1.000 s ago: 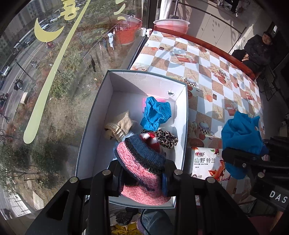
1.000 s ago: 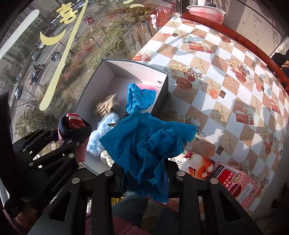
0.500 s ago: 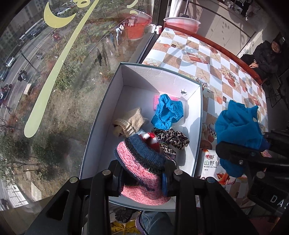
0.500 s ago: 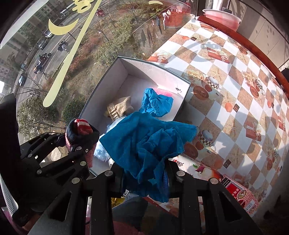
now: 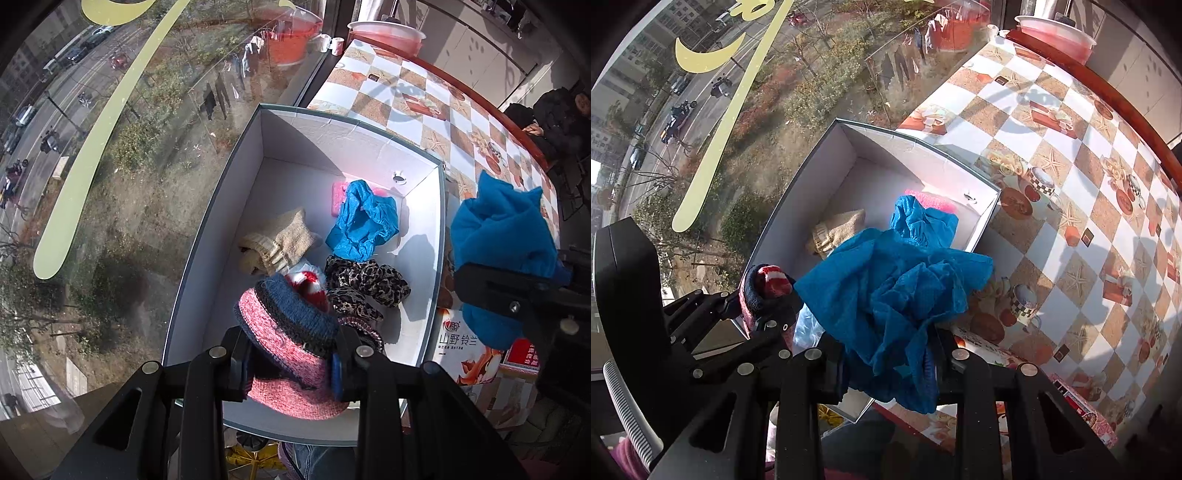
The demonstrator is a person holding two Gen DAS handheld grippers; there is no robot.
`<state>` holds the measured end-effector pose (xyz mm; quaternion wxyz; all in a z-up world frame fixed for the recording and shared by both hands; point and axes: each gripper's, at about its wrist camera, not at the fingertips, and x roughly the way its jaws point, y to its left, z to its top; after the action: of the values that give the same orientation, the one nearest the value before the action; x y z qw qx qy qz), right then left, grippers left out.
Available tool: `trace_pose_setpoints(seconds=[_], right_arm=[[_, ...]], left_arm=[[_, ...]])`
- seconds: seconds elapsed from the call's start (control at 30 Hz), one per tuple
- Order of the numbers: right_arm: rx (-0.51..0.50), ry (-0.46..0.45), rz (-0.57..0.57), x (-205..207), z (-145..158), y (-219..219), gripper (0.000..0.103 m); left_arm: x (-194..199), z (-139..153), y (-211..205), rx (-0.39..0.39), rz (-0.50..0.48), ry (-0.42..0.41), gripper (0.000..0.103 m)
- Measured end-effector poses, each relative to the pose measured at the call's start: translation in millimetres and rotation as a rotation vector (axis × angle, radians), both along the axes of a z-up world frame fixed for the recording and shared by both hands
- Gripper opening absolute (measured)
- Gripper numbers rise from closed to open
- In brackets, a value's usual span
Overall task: Organize soft objects
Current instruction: 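Carry the hat in the left tool while the right tool carries the glove over the box, then open both tools to drop the hat and glove into the box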
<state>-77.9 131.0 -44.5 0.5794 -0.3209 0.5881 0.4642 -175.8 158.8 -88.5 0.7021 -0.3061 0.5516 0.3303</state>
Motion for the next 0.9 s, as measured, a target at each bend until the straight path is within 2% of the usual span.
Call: trace_pose_setpoints(seconds=[0.43,0.47,0.5,0.53,0.57,0.6,0.63,0.7,0.8,0.9], right_arm=[[-0.015,0.017,0.005,0.7,-11.8,13.2,0.031],[-0.012,0.018,0.007,1.0,-11.8,15.0,0.031],[-0.009,0.025,0.011,1.3,-11.9,17.2,0.033],[-0.006,0.03,0.014,1.4,-11.7,18.3,0.044],[0.0,0.03,0.014,2.1,-10.5,19.5,0.051],[0.01,0.024,0.013,3.1,-8.2,19.8,0.066],[0.019,0.014,0.012,4.0,-5.5,19.8,0.074],[0.016,0.001,0.01,6.9,-2.5,20.2,0.08],[-0.002,0.011,-0.001,11.2,-1.7,18.7,0.082],[-0.014,0.004,-0.007,12.0,-0.5,13.8,0.103]], left_arm=[[3.2,-11.6,6.4,-0.019,0.003,0.004,0.035],[2.3,-9.6,7.2,-0.015,0.005,-0.016,0.041],[1.3,-6.7,7.1,-0.007,0.005,-0.039,0.052],[0.4,-2.9,7.0,0.011,0.006,-0.057,0.059],[-0.3,1.2,6.5,0.035,0.007,-0.064,0.078],[-0.8,4.4,5.8,0.055,0.004,-0.062,0.086],[-0.6,6.5,5.5,0.07,0.0,-0.048,0.086],[-0.5,6.0,8.0,0.076,0.003,-0.009,0.086],[-5.3,5.2,11.6,0.053,0.017,-0.014,0.086],[-12.4,8.6,12.8,0.053,0.051,-0.008,0.086]])
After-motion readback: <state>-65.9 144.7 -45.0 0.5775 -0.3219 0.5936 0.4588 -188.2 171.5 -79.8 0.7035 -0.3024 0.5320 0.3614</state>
